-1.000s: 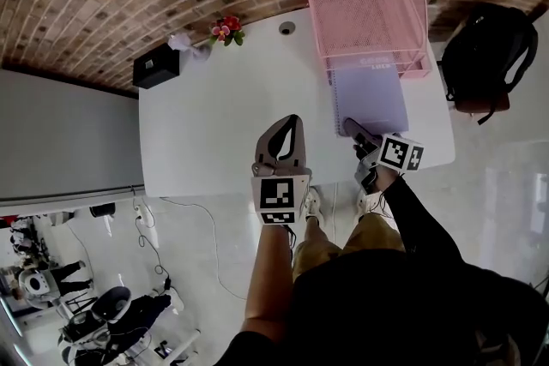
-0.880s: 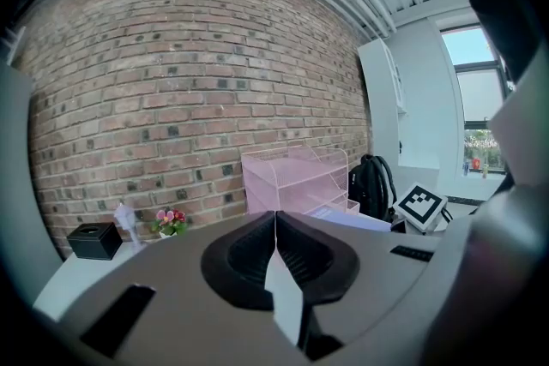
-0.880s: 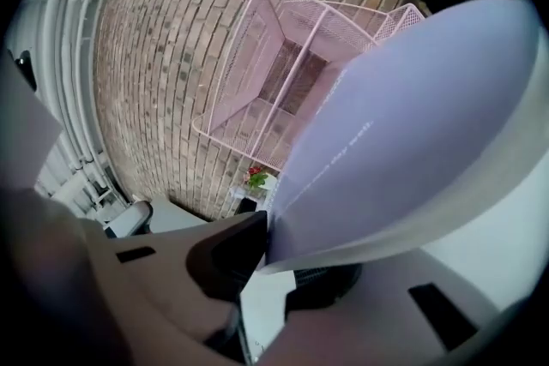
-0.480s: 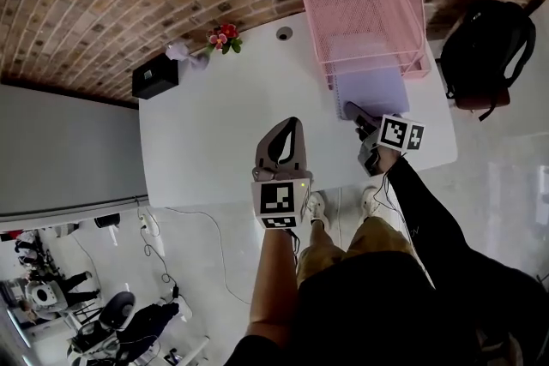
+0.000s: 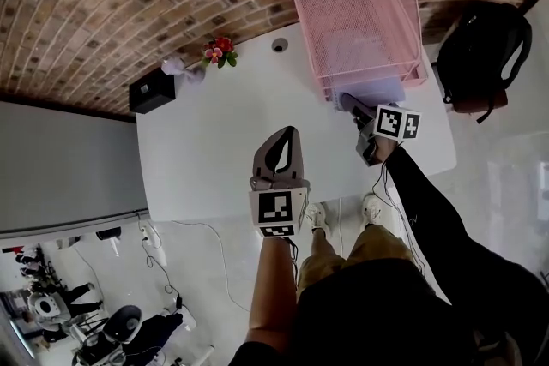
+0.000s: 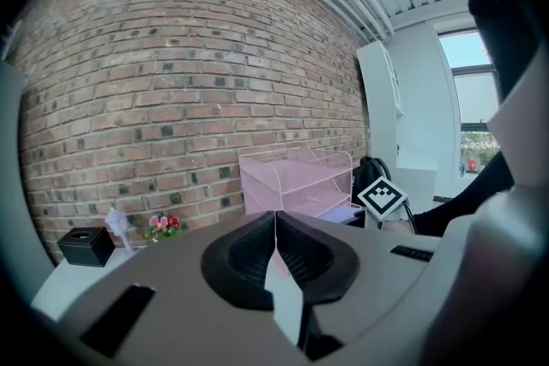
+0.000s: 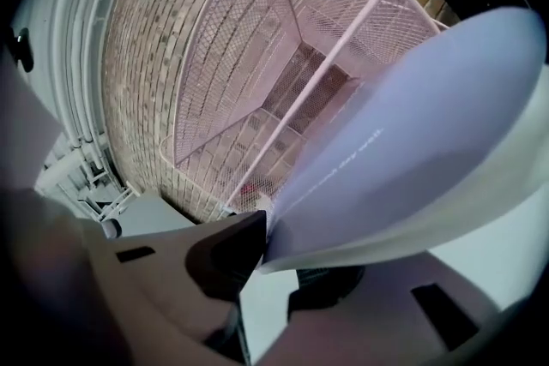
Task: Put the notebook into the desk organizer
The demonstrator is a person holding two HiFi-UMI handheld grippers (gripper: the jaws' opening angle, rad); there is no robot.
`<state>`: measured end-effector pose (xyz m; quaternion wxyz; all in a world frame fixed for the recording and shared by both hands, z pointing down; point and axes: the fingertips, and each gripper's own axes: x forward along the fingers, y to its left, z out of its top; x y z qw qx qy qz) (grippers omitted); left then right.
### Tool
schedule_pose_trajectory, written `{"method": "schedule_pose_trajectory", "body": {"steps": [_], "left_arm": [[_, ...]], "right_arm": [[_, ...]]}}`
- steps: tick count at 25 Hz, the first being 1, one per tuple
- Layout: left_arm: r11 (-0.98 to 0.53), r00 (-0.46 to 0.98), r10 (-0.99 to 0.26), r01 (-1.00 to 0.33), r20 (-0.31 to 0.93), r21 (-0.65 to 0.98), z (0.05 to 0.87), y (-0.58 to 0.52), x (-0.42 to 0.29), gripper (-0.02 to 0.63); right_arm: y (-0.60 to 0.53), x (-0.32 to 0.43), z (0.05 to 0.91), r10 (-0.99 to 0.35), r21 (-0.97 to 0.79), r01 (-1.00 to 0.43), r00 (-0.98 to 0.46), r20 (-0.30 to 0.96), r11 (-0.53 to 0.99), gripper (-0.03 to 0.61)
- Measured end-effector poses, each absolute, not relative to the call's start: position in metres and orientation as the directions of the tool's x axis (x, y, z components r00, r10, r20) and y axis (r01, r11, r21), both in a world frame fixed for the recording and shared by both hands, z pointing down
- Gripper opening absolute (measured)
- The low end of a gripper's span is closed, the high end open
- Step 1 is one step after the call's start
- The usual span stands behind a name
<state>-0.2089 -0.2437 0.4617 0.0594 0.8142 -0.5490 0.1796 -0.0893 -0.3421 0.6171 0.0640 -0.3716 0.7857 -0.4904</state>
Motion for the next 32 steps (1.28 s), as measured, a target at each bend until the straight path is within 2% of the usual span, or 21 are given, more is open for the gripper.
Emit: {"method": "schedule_pose_trajectory", "body": {"steps": [20,26,32], "left_arm": [[-0.409,0.355,-0.866,-0.908,0.351,-0.092,0.466,-0.262,-0.205,0.017],[-0.414,0.361,-0.862,-0.906,0.356,-0.086,0.468,-0.263,-0.202,0.017],[-0.419,0.366,-0.862,-0.903,0.352,-0.088,0.467,-0.265,-0.199,0.017]], "right_arm": [[-0.384,-0.092,0.616,-0.641,-0.753,-0.569,-0.721,0.263,0.332,0.103],[-0.38,-0.092,0.615,-0.632,-0.739,-0.575,-0.728,0.266,0.352,0.142],[-0.369,-0.101,0.611,-0.568,-0.708,-0.563,-0.776,0.276,0.426,0.262]]}}
